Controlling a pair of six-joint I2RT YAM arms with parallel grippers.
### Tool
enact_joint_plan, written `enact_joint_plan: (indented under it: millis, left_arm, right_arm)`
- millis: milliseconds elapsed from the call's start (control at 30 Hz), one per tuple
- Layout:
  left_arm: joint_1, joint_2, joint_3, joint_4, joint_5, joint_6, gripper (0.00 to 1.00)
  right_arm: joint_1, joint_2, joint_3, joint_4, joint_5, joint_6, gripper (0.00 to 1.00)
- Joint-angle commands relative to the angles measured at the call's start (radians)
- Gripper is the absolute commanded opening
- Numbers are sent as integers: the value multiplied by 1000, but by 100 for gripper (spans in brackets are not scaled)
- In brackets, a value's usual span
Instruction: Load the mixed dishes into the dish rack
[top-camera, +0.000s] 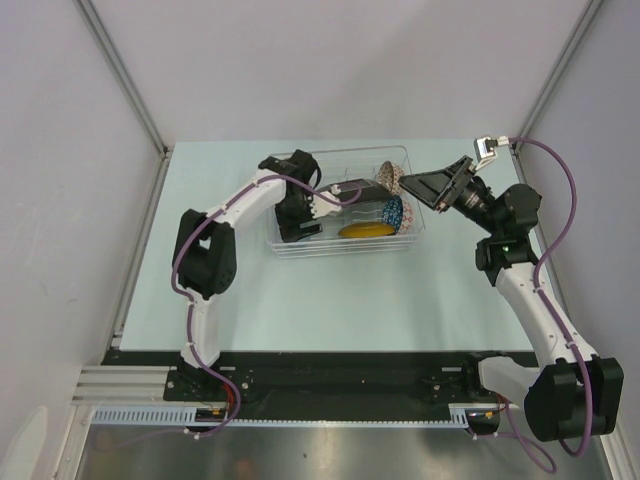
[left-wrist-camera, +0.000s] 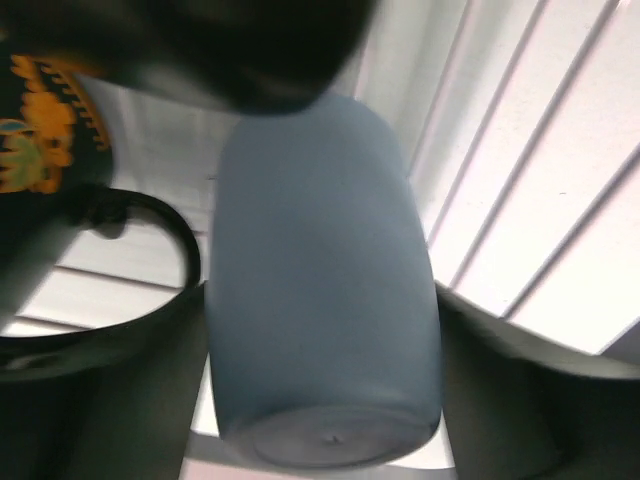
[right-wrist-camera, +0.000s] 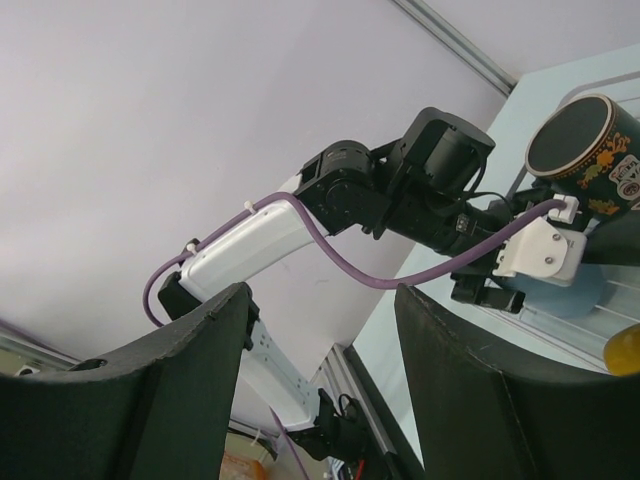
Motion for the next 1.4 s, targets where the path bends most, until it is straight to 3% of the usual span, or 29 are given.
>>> enact_joint_plan:
  millis: [0, 500, 667, 700, 733, 900, 1100, 1167, 1367]
  left_arm:
    - [-12, -25, 60, -22, 0, 17, 100]
    - [-16, -63, 79, -33, -3, 20, 100]
    - [-15, -120, 112, -39, 8, 4, 100]
    - [-15, -135, 114, -28, 17, -2, 100]
    - [-15, -167, 112, -18, 14, -6, 100]
    - [-16, -241, 132, 22, 28, -55, 100]
    - [-7, -331, 168, 61, 50, -160, 100]
    - [13, -379, 162, 87, 59, -230, 100]
    - [123, -514, -21, 205, 161, -477, 100]
  right_arm:
    - [3, -27, -6, 36, -6, -2, 66]
    - [7, -39, -8, 29, -9, -14, 67]
    - [7, -36, -8, -16, -3, -59, 79]
    - [7, -36, -6, -26, -2, -70, 86]
    - [9, -36, -8, -45, 0, -86, 100]
    - [6, -39, -6, -86, 11, -128, 100]
    - [-2, -62, -5, -249, 52, -249, 100]
    - [-2, -62, 13, -376, 98, -331, 100]
    - [33, -53, 89, -700, 227, -540, 100]
